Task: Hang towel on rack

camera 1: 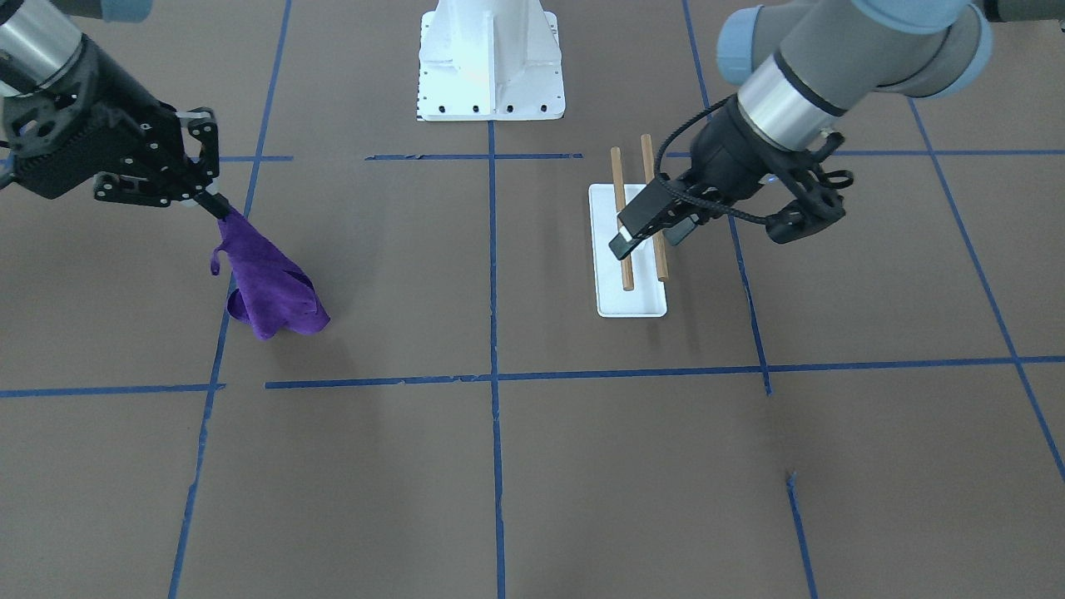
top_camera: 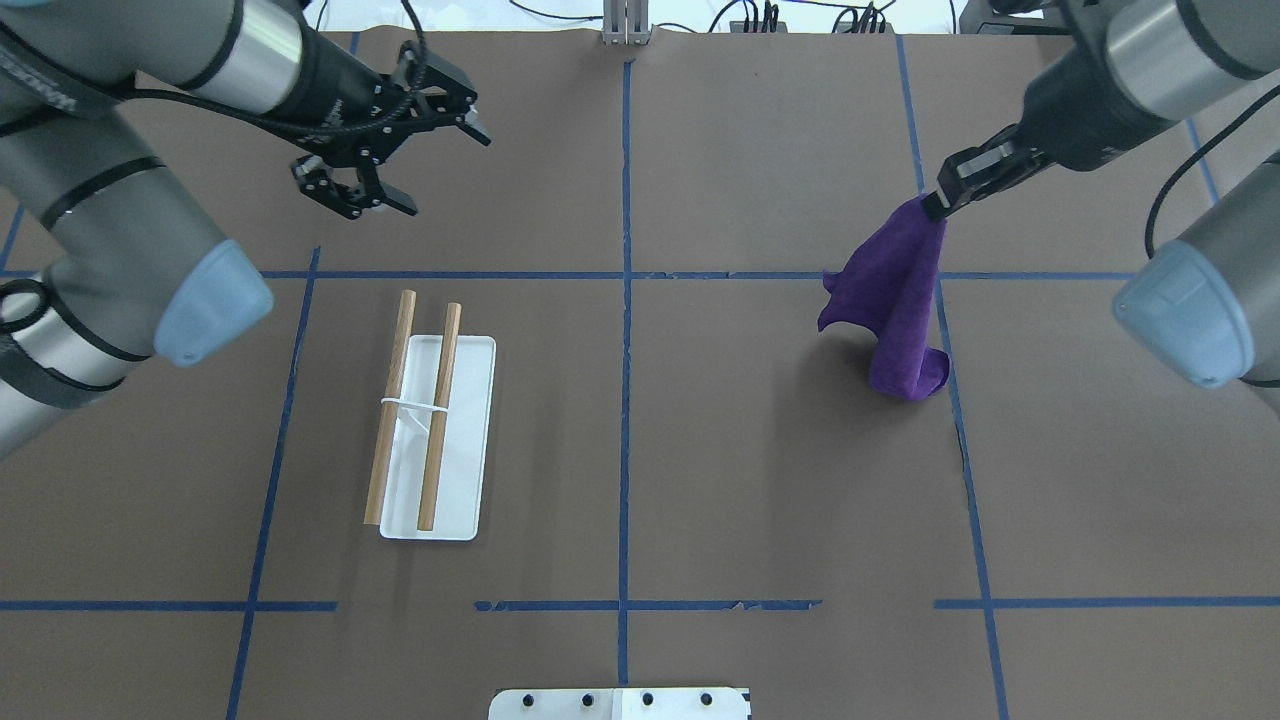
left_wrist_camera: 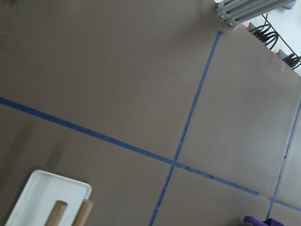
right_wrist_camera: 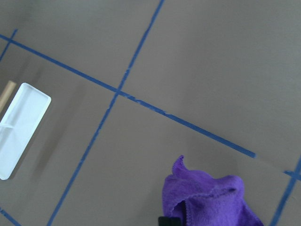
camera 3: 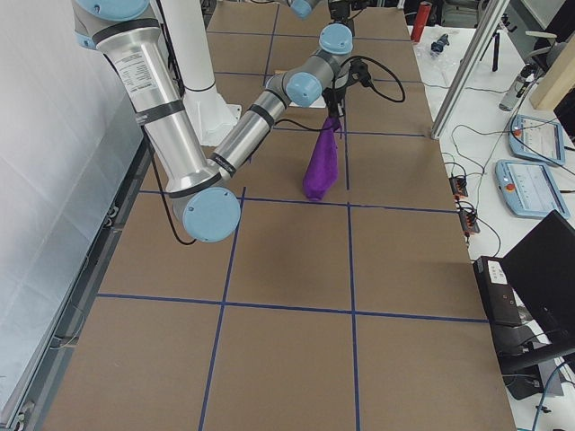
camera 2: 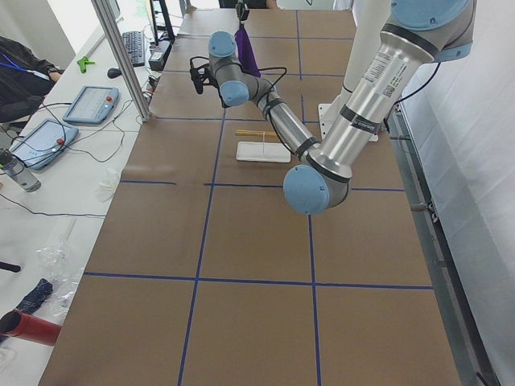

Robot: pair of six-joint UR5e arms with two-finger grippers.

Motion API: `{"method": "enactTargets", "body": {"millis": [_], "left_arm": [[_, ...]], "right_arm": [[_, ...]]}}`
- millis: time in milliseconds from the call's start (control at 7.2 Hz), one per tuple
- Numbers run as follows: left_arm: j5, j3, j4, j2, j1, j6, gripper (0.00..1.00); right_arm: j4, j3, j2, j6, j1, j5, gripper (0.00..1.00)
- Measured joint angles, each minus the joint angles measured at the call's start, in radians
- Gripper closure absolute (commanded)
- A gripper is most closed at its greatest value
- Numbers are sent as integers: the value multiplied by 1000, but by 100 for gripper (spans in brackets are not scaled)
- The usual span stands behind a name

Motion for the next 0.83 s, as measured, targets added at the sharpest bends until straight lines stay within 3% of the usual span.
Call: {"method": "enactTargets", "body": {"millis": [417, 694, 833], "left_arm": [[81, 97, -3, -133, 100, -264, 0], [117, 112, -3, -152, 147, -349, 0], [121, 113, -3, -155, 163, -381, 6]], "right_arm": [[94, 4, 118, 146, -130, -126, 100], [212, 3, 134, 212, -183, -234, 100], [231, 4, 140, 227, -192, -254, 100]]}}
